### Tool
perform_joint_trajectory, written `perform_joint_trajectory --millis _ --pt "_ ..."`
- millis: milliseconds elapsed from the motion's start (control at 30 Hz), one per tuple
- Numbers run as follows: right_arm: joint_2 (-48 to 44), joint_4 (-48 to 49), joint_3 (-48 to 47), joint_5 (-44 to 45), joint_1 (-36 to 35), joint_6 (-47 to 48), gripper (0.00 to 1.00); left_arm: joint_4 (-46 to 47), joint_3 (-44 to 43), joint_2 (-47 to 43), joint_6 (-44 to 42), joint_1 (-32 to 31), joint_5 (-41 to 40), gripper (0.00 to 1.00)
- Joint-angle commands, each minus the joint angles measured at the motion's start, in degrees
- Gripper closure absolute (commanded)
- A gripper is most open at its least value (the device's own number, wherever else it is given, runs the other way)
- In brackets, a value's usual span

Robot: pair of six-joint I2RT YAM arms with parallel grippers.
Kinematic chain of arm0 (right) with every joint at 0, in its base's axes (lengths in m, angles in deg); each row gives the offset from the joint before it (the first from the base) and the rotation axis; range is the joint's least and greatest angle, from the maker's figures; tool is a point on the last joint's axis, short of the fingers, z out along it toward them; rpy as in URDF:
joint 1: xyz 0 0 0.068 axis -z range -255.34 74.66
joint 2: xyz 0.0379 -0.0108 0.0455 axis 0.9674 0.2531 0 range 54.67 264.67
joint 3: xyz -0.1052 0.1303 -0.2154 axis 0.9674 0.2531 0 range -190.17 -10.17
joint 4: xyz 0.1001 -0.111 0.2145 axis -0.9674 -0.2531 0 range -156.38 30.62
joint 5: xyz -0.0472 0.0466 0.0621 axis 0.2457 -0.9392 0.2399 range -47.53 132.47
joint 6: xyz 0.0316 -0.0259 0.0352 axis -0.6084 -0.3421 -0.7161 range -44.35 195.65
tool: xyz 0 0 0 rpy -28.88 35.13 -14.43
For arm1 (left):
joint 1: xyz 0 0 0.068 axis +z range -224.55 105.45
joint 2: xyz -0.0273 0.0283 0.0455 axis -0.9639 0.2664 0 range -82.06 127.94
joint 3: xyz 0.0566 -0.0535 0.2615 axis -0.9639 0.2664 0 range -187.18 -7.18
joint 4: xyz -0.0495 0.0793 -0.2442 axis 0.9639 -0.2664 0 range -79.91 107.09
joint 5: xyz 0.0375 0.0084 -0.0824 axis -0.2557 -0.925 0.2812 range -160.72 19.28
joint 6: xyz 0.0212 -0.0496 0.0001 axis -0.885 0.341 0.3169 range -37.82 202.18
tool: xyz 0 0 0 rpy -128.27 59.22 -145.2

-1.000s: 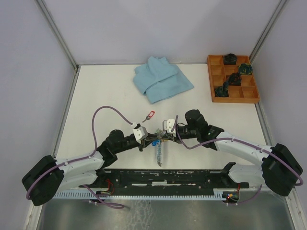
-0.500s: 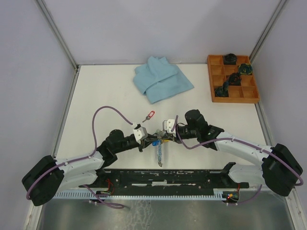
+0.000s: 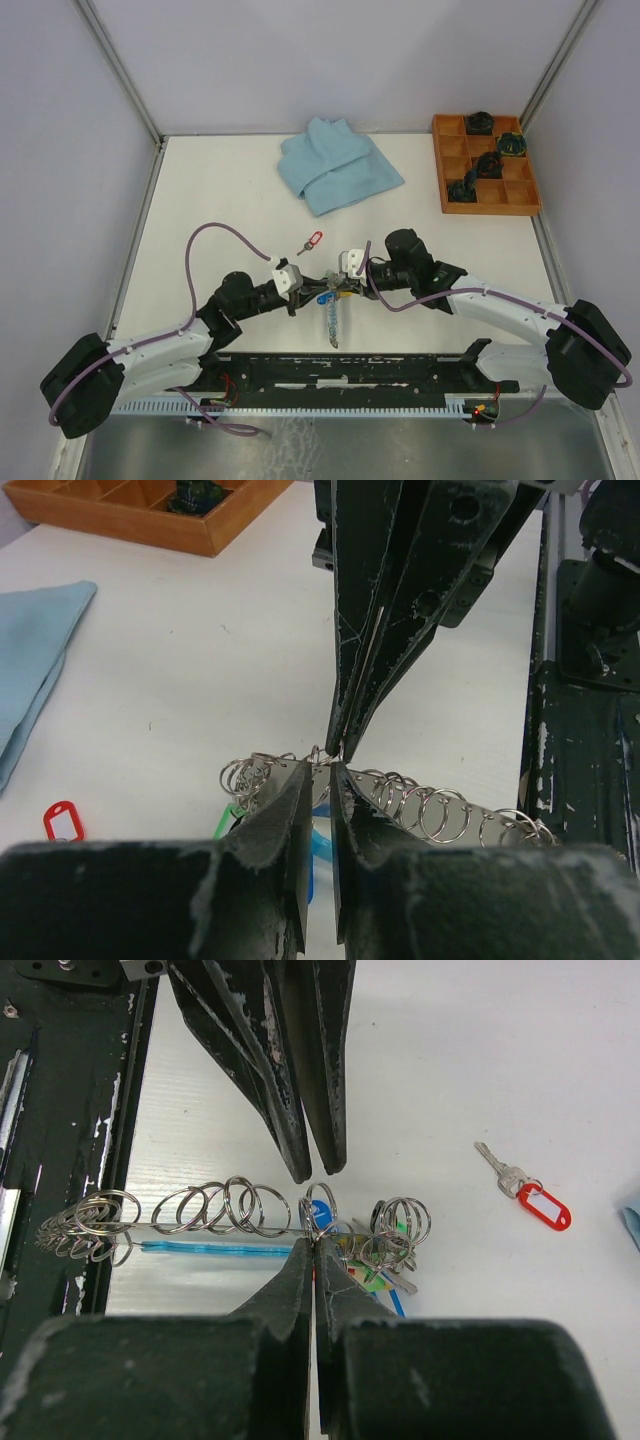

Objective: Put the keys on the keyring

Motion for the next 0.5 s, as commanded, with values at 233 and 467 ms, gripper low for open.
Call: perform_joint_trajectory --millis 233,467 --pt "-1.45 3.61 -1.86 -0.71 -0.13 -0.67 0.99 3.04 -0.44 1.58 3.15 0.26 2.22 0.81" --pt "-1.19 4.06 -1.59 -1.00 -0.13 -0.92 0.99 4.44 -1.49 4.35 4.01 0.30 4.45 0.84"
